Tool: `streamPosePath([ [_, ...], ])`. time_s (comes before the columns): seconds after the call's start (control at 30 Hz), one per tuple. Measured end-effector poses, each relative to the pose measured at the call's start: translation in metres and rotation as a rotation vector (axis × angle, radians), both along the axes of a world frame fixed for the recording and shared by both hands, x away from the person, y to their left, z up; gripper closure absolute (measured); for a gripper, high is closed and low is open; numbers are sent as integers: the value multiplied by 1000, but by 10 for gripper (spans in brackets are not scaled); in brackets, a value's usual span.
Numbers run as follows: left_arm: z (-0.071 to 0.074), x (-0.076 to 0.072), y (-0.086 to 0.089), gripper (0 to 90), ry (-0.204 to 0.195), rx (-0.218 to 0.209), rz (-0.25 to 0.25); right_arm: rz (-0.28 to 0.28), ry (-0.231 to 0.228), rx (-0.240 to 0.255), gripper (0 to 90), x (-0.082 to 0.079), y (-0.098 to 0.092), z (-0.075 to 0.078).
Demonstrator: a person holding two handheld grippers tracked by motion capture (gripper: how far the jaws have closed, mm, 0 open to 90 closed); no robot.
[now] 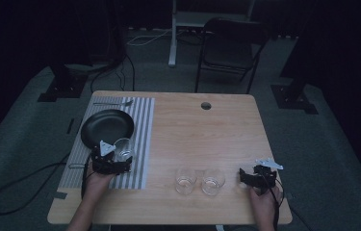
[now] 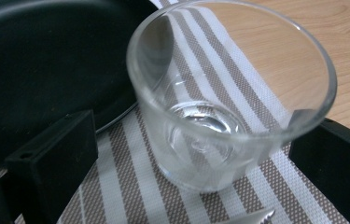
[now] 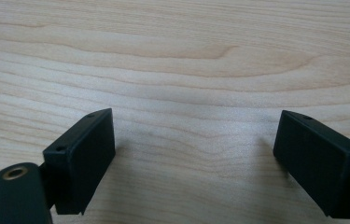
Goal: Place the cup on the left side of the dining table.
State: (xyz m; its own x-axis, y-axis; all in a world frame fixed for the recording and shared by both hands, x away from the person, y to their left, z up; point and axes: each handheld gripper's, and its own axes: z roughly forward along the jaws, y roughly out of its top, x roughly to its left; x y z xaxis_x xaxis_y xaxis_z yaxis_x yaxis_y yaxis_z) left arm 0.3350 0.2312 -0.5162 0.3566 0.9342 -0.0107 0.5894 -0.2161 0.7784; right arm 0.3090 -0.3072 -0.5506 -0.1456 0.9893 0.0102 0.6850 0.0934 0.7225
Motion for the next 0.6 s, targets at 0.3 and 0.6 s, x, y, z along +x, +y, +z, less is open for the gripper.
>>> streamPosePath([
  [0.3,2,-19,10,18,-39,41,39,0,0,0,122,0,0,0],
  [0.6,-2,-31,24,18,4,35,51,-1,0,2,122,0,0,0],
])
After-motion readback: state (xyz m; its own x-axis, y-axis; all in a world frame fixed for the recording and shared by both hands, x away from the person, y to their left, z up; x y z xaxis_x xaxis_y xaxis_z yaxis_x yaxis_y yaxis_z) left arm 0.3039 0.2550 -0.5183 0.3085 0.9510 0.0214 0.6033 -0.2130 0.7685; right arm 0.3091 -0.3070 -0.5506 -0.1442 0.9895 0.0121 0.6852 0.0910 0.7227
